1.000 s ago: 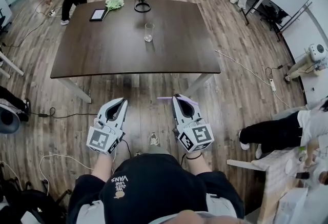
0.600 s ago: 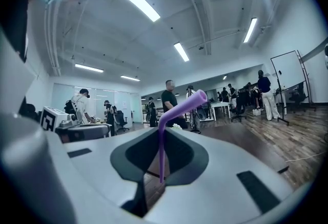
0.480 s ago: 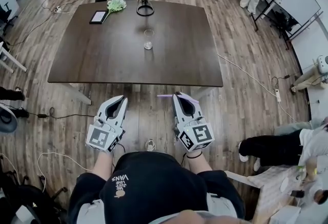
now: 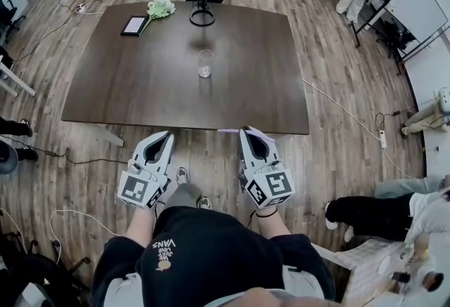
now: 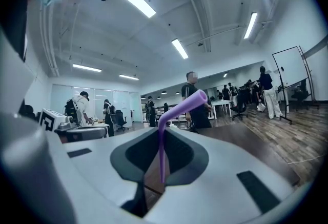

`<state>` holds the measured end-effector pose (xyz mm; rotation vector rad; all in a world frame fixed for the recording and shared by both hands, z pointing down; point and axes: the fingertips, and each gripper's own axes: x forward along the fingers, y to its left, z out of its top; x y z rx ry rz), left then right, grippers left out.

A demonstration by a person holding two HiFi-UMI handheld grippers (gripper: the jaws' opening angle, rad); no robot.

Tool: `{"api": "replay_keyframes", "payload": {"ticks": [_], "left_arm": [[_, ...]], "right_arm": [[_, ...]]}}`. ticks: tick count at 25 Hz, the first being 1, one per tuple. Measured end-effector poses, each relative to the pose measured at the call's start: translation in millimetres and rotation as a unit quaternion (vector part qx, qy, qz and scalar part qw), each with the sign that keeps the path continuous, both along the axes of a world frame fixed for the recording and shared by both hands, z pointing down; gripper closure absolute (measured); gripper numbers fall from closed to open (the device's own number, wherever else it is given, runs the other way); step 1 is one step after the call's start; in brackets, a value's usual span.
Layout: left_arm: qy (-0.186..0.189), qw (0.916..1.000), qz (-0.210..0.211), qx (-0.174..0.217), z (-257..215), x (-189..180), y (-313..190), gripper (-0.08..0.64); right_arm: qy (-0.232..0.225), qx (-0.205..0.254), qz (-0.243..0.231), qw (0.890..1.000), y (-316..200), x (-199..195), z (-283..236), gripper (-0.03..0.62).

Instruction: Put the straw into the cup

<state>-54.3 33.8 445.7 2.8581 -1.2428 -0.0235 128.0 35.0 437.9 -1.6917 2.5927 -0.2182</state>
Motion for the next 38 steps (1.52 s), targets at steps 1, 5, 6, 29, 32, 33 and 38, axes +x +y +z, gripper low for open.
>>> {"api": "replay_keyframes", "payload": {"ticks": [1, 5, 6, 29, 32, 33, 38], "left_arm": [[0.001, 1.0000, 0.002, 0.001, 1.0, 0.6, -9.7, 0.551], [0.006, 0.9999, 0.015, 0.003, -2.7, -0.3, -48.3, 0.550], [0.007, 0.9998, 0.017, 0.005, -4.2, -2.3, -57.5, 0.551], [0.016, 0.9976, 0.067, -0.004, 3.2, -22.7, -183.3, 0.549], [0.015, 0.9979, 0.063, -0.006, 4.0, -13.0, -199.7, 0.551], [0.015, 0.9981, 0.060, -0.006, 4.1, -10.4, -206.0, 0.551], [0.011, 0.9988, 0.048, -0.003, 1.0, 7.9, -237.2, 0.551]], "right_arm": [[0.001, 0.001, 0.004, 1.000, -8.6, 0.3, -0.2, 0.551], [0.005, 0.004, 0.019, 1.000, -41.1, -1.2, -4.8, 0.551], [0.006, 0.006, 0.022, 1.000, -49.0, -2.9, -6.8, 0.551], [0.013, 0.005, 0.066, 0.998, -167.2, -30.1, -8.9, 0.551], [0.011, 0.009, 0.060, 0.998, -184.5, -22.0, -11.1, 0.551], [0.012, 0.009, 0.056, 0.998, -191.5, -19.7, -10.6, 0.551], [0.010, 0.006, 0.041, 0.999, -228.5, -3.6, -8.0, 0.551]]}}
